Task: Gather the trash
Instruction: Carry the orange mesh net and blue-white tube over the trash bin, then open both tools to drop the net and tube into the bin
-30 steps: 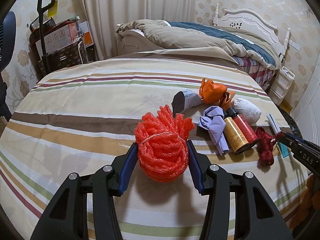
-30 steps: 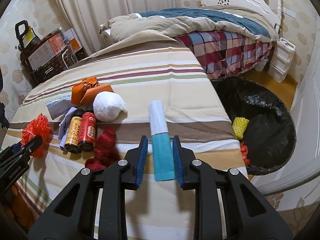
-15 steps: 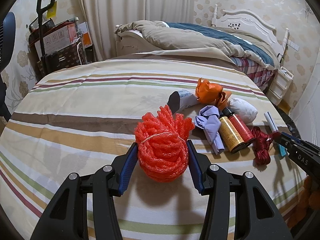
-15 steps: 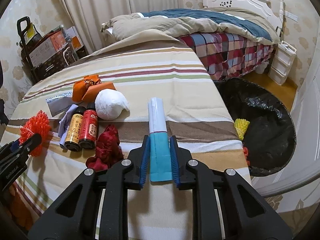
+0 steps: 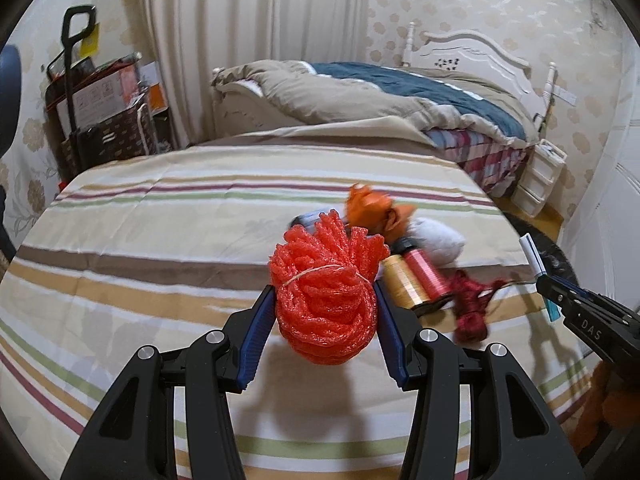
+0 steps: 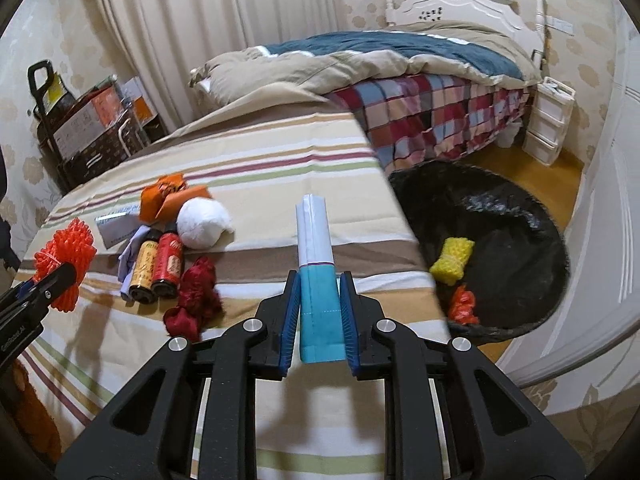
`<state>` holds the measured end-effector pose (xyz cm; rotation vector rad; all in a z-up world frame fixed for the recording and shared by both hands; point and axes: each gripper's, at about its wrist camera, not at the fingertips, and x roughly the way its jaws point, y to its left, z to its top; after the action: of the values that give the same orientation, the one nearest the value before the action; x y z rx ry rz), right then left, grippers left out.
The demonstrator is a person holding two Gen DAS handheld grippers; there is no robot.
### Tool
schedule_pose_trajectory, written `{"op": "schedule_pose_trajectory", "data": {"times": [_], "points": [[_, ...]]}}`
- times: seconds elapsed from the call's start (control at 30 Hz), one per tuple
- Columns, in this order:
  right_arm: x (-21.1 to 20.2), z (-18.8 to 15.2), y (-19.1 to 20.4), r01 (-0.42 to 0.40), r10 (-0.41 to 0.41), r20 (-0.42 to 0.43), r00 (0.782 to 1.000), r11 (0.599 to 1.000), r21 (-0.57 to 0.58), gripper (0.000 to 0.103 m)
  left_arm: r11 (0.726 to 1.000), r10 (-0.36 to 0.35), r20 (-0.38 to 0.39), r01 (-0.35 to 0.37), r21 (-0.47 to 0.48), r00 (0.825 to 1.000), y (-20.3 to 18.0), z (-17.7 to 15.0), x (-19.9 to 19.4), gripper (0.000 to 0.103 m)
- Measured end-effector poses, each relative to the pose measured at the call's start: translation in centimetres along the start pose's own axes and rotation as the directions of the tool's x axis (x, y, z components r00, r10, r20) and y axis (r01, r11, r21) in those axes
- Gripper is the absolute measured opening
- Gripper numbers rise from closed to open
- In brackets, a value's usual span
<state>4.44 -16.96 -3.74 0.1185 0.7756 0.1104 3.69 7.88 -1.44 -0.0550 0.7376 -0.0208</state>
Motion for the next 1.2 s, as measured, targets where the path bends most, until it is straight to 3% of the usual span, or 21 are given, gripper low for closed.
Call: {"op": "schedule_pose_trajectory", "data": {"times": [0.23, 0.57, 0.87, 1.2], "points": [[-1.2, 0.7, -3.2, 0.058, -0.06, 0.039, 0.997, 0.998, 0.038, 0.02, 0.993, -0.083, 0.009, 0.082, 0.088, 0.997, -5.4, 1.5, 0.9, 0.05], [-0.5, 2.0, -8.5, 0.132, -0.138, 0.062, 0.988, 0.987, 0.096, 0.02, 0.955, -0.196, 0.0, 0.191, 0.226, 0.981, -15.5, 3.6, 3.9, 0.05], [1.5, 3.1, -13.3, 0.164, -0.176, 0.064, 0.982, 0.973, 0.16, 0.02, 0.94, -0.211, -0.044, 0.215, 0.263, 0.976, -21.0, 4.9, 8.5, 0.05], [3.1, 3.9, -16.2, 0.18, -0.195, 0.063, 0.979, 0.964, 0.196, 0.02, 0.931, -0.207, -0.075, 0.22, 0.291, 0.976, -24.3, 4.7, 10.5, 0.05]]}}
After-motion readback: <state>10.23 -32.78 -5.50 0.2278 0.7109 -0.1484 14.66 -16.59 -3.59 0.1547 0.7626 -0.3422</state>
